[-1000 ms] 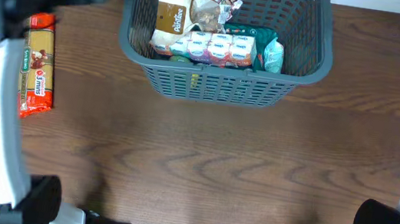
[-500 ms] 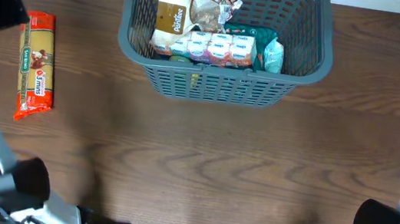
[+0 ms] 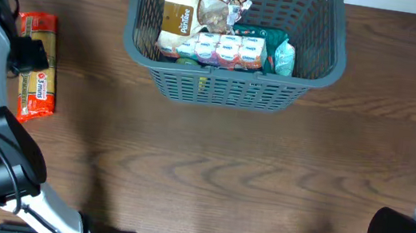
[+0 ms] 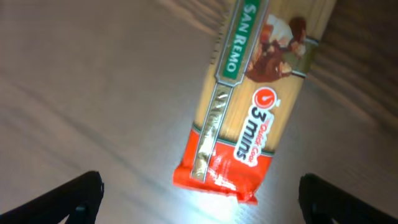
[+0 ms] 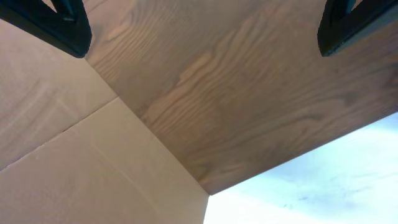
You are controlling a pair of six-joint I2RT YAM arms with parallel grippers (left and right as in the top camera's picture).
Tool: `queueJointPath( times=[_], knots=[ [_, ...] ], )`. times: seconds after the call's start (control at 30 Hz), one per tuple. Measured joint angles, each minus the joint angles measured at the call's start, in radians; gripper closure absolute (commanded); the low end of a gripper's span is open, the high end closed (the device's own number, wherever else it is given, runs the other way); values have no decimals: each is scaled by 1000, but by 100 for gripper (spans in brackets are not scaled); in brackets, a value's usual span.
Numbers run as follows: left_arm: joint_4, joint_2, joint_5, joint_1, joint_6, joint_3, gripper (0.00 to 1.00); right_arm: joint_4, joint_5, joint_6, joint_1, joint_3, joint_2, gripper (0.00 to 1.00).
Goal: Pack container
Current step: 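Move the left gripper down onto the red spaghetti pack and grasp, then lift the spaghetti pack upward with the left gripper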
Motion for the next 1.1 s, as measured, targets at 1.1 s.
queueJointPath(
  times=[1.1],
  knots=[
    [311,189,113,1,120,-140,2,0,0,0,0,0,0,1]
  ],
)
